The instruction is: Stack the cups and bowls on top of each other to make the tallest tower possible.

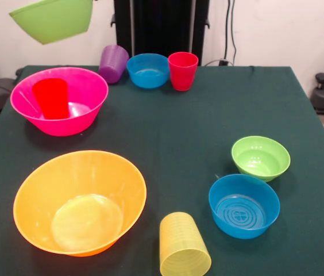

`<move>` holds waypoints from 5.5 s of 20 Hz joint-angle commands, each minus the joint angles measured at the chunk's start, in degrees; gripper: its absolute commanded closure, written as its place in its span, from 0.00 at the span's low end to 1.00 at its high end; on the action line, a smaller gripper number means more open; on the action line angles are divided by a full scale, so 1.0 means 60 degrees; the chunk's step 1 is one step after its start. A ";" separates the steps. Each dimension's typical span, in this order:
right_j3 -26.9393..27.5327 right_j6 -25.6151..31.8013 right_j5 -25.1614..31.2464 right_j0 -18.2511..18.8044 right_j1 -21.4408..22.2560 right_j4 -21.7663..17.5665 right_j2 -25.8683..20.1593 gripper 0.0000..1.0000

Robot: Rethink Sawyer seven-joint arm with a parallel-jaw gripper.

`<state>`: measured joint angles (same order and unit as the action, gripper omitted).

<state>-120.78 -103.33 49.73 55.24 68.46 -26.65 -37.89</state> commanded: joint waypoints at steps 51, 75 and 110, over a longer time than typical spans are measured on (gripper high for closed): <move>0.1055 0.1302 -0.1805 0.0250 -0.4536 -0.5565 0.0033 1.00; 0.0312 0.2281 0.0494 0.0502 -0.4379 -0.3321 -0.0354 1.00; 0.1949 0.3018 0.1510 0.0390 -0.4205 -0.3626 -0.0871 1.00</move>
<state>-112.52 -103.33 55.42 59.07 43.31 -47.77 -40.05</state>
